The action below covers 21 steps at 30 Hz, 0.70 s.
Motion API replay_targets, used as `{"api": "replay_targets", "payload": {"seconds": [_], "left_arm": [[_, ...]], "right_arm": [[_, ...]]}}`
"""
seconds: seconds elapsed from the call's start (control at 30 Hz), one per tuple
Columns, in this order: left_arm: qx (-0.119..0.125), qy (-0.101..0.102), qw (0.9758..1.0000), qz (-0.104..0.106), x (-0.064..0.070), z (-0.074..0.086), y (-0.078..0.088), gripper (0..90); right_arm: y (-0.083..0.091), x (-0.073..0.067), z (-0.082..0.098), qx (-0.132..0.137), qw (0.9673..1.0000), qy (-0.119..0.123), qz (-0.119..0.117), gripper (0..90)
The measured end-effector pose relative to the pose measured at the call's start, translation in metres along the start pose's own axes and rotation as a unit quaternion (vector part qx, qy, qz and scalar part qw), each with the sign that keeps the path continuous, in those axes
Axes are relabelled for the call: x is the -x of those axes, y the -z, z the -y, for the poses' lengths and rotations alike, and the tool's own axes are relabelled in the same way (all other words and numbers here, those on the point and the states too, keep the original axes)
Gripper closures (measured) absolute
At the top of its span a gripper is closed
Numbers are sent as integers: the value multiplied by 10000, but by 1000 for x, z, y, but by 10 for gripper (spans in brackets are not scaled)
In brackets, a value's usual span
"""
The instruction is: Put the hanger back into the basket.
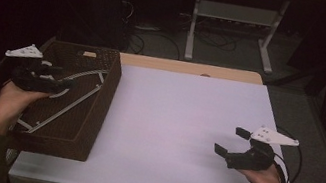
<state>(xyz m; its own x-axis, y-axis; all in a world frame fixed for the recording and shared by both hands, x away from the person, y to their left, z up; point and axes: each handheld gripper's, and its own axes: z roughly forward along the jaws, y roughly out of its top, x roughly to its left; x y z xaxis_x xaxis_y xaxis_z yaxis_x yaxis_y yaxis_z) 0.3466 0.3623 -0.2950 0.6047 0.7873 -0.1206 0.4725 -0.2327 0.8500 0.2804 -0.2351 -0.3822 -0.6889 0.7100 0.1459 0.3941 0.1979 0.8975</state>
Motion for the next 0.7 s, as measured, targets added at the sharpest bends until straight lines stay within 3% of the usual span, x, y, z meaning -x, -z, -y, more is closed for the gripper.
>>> {"api": "replay_targets", "payload": {"seconds": [0.1, 0.23, 0.47, 0.7], "left_arm": [[158, -25, 9997, 181, 15, -3, -6, 158], [358, -91, 9983, 443, 34, -5, -13, 142], [693, -165, 9938, 849, 67, -2, -25, 127], [897, -215, 9890, 1157, 90, 3, -34, 96]], "right_arm": [[3, 1, -9, 231, 9997, -8, 13, 7], [5, 0, -17, 320, 9995, 35, -18, 7], [5, -3, -33, 516, 9986, 114, -36, 7], [5, -6, -45, 685, 9975, 147, -98, 7]]}}
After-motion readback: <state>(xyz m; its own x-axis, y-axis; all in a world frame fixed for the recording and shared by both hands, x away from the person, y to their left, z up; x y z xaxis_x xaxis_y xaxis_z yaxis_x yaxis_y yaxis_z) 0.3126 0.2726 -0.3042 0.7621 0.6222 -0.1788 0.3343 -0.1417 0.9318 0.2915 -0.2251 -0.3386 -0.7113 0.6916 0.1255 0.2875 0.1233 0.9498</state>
